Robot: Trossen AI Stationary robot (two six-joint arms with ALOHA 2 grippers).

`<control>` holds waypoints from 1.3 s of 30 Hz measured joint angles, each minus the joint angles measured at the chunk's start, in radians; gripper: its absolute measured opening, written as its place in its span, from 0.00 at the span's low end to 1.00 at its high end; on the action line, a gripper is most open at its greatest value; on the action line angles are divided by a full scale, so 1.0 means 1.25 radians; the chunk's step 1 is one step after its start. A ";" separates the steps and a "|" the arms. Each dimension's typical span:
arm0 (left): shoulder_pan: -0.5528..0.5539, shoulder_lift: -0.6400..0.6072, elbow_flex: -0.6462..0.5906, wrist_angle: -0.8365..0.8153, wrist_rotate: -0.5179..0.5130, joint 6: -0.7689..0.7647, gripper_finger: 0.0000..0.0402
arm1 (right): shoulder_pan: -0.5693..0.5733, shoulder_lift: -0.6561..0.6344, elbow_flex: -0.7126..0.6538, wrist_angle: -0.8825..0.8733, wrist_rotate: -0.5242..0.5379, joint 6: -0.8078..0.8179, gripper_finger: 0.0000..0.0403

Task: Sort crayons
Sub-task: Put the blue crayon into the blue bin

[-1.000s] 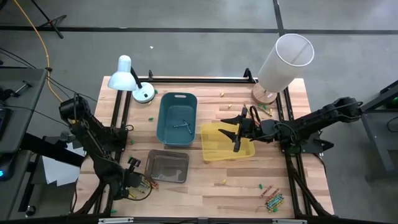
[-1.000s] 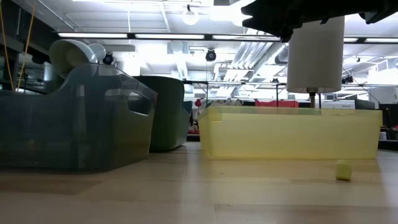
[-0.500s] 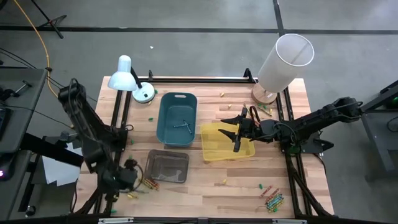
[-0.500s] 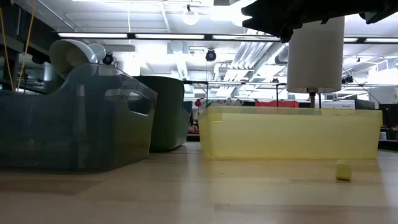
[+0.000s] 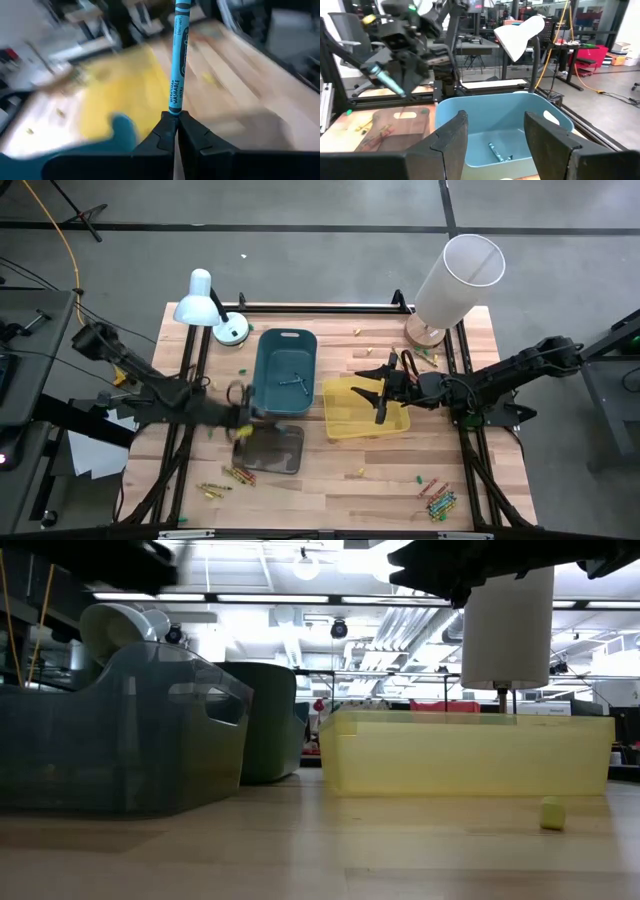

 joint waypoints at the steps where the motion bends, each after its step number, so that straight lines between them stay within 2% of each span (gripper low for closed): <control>1: 0.041 0.007 -0.037 0.104 0.024 0.015 0.00 | -0.005 0.000 0.000 0.000 0.000 0.001 0.47; 5: 0.183 0.051 -0.161 0.480 0.091 0.018 0.00 | -0.020 0.000 0.000 0.000 0.001 0.007 0.47; 8: 0.245 0.079 -0.196 0.620 0.122 -0.001 0.00 | -0.024 0.009 0.000 0.002 0.000 0.006 0.47; 13: 0.284 0.108 -0.184 0.624 0.131 -0.001 0.00 | -0.037 0.051 0.000 0.049 -0.004 0.006 0.47; 16: 0.296 0.128 -0.172 0.620 0.131 0.000 0.00 | -0.056 0.110 0.000 0.173 -0.010 0.006 0.47; 19: 0.307 0.150 -0.157 0.622 0.132 -0.007 0.00 | -0.087 0.195 0.004 0.331 -0.066 -0.013 0.47; 23: 0.330 0.186 -0.132 0.621 0.145 -0.061 0.00 | -0.123 0.307 0.067 0.447 -0.117 -0.065 0.47; 26: 0.348 0.217 -0.116 0.620 0.182 -0.102 0.00 | -0.138 0.368 0.137 0.433 -0.128 -0.107 0.47; 30: 0.363 0.248 -0.100 0.621 0.188 -0.132 0.00 | -0.140 0.414 0.216 0.358 -0.169 -0.127 0.47; 35: 0.366 0.272 -0.099 0.624 0.188 -0.133 0.00 | -0.140 0.427 0.276 0.232 -0.180 -0.099 0.47; 39: 0.366 0.279 -0.099 0.627 0.188 -0.127 0.00 | -0.140 0.426 0.303 0.191 -0.205 -0.052 0.47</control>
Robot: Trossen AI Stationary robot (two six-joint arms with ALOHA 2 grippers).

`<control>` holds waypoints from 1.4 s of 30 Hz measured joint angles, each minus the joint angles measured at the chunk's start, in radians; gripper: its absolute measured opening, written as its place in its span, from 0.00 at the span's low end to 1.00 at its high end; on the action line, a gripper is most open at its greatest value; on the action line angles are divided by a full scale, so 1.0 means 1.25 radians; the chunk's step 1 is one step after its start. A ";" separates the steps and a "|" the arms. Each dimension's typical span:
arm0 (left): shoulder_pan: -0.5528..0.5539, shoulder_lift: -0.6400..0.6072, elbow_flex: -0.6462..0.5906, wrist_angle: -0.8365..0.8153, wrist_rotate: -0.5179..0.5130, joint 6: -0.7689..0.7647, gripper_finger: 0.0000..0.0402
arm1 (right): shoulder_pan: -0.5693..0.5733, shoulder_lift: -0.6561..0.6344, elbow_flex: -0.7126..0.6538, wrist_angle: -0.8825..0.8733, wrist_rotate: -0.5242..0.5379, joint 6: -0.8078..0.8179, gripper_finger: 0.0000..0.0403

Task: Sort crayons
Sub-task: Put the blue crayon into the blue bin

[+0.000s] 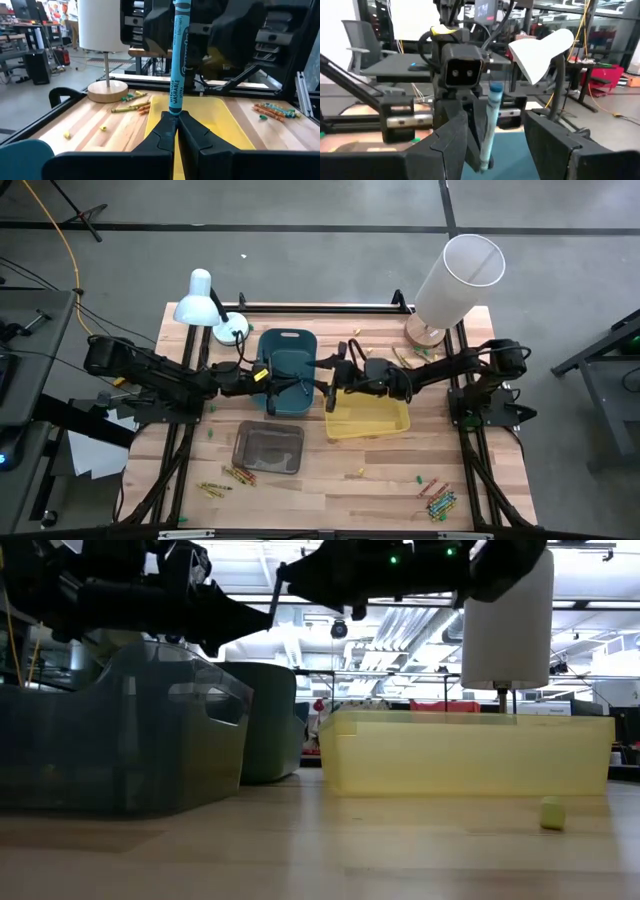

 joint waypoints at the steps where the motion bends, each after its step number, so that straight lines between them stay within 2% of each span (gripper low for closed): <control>1: 0.000 0.000 0.000 0.001 0.000 0.007 0.00 | 0.000 0.000 0.005 -0.001 0.000 0.013 0.47; 14: 0.000 0.000 0.000 0.025 0.000 0.022 0.00 | 0.001 0.001 0.010 -0.009 -0.012 0.061 0.47; 18: 0.000 0.000 0.000 0.026 0.000 0.022 0.00 | 0.000 0.028 0.011 0.043 -0.012 0.092 0.47; 32: 0.000 -0.001 0.000 0.049 0.033 0.024 0.00 | -0.009 0.041 0.011 0.062 -0.019 0.094 0.46; 37: 0.000 -0.001 0.000 0.049 0.034 0.024 0.00 | -0.009 0.041 0.011 0.062 -0.020 0.093 0.39; 42: 0.000 -0.001 0.000 0.049 0.034 0.023 0.00 | -0.009 0.041 0.011 0.062 -0.058 0.093 0.29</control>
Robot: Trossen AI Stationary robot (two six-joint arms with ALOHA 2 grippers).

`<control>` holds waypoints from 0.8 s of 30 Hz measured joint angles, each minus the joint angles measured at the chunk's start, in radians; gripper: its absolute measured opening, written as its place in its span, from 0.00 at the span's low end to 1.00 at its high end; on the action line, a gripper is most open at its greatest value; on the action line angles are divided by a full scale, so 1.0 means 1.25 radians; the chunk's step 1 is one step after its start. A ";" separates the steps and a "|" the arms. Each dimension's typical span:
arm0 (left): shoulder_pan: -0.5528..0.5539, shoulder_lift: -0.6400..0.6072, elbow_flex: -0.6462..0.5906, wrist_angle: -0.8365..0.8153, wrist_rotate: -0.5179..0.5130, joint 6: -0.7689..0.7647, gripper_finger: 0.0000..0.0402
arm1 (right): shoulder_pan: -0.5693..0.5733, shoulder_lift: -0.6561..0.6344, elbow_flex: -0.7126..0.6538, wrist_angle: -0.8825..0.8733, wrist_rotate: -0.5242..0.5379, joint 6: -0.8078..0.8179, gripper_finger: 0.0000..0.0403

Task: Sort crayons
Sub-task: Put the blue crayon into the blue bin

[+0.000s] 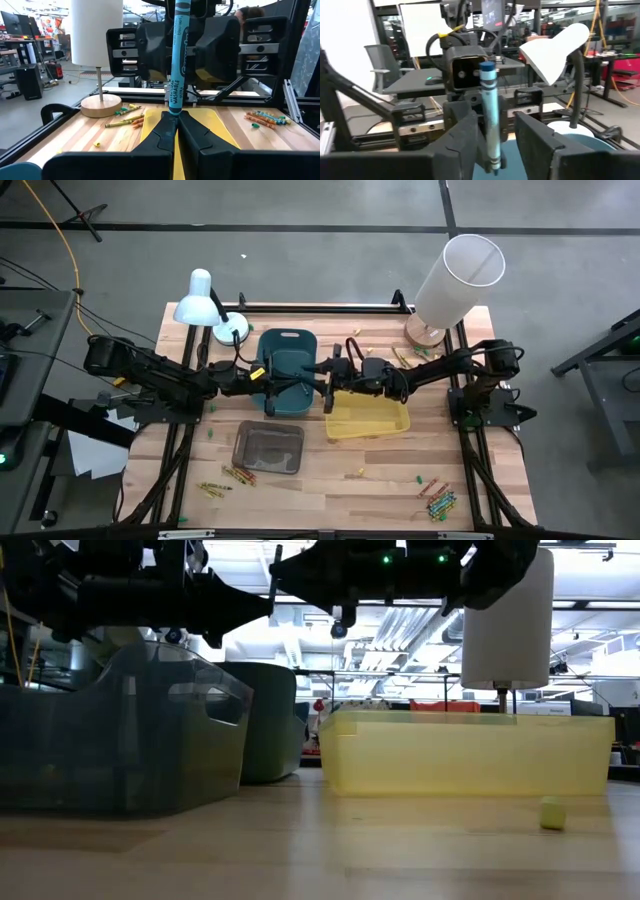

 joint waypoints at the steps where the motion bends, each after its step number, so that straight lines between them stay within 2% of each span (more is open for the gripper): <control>1: 0.000 0.000 0.000 0.000 0.000 0.000 0.00 | 0.000 0.000 0.000 0.000 -0.002 0.000 0.28; 15: 0.000 0.000 0.000 0.000 0.002 -0.008 0.00 | 0.000 0.000 0.000 0.000 -0.029 0.006 0.26; 24: 0.000 0.007 0.007 0.014 0.046 -0.018 0.00 | 0.000 0.000 0.000 -0.001 -0.029 0.000 0.26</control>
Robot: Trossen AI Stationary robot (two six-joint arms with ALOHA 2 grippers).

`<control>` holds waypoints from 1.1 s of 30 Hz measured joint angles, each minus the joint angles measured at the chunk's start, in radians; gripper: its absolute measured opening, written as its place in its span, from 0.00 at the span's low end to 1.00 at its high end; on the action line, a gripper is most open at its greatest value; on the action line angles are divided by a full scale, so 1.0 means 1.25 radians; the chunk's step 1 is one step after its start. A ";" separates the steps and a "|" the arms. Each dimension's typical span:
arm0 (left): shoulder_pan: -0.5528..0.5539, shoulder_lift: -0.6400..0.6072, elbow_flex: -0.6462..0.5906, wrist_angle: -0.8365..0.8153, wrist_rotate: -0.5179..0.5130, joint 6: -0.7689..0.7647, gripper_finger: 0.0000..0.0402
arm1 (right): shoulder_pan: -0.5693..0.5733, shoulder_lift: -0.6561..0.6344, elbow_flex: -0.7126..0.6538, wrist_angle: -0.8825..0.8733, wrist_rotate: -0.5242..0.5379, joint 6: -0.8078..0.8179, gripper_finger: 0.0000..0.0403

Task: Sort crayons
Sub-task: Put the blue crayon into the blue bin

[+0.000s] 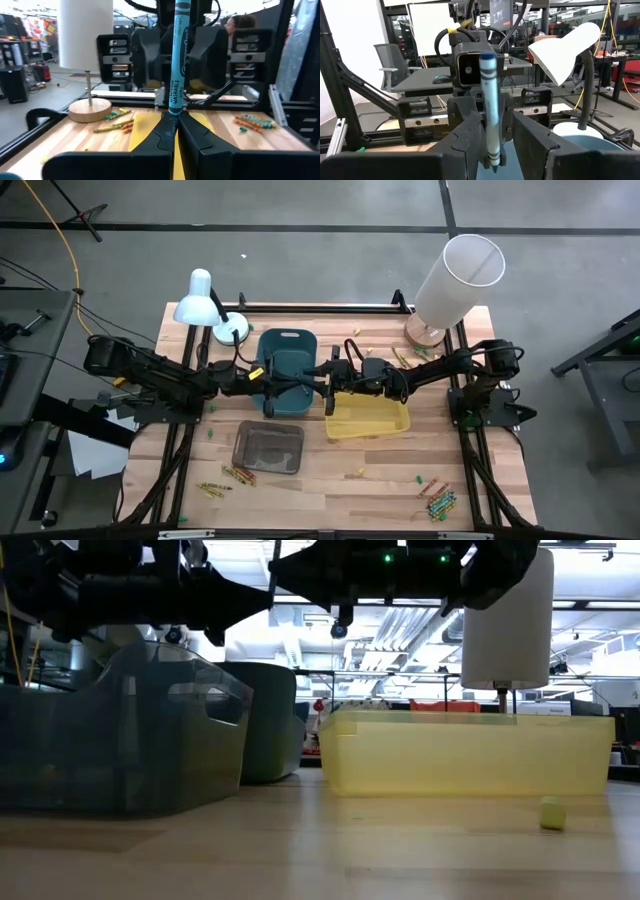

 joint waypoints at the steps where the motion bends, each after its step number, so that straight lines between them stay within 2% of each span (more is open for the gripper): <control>1: 0.000 0.008 0.005 -0.002 0.012 -0.002 0.00 | 0.000 0.000 0.000 0.000 0.000 0.000 0.26; 9: 0.000 0.090 0.046 0.003 0.035 -0.005 0.00 | 0.000 0.000 0.000 -0.012 -0.002 0.000 0.26; 20: 0.001 0.023 0.023 0.003 0.029 -0.003 0.00 | 0.000 0.000 0.000 -0.024 -0.002 -0.001 0.26; 23: 0.001 0.017 0.013 0.001 -0.001 0.004 0.00 | 0.000 0.000 0.000 -0.022 -0.002 -0.001 0.26; 28: 0.001 0.017 0.004 -0.048 -0.097 0.039 0.00 | -0.001 -0.009 -0.001 -0.029 0.003 -0.025 0.26; 33: 0.001 -0.004 0.004 -0.099 -0.133 0.062 0.00 | 0.002 -0.045 -0.003 -0.099 0.025 -0.057 0.26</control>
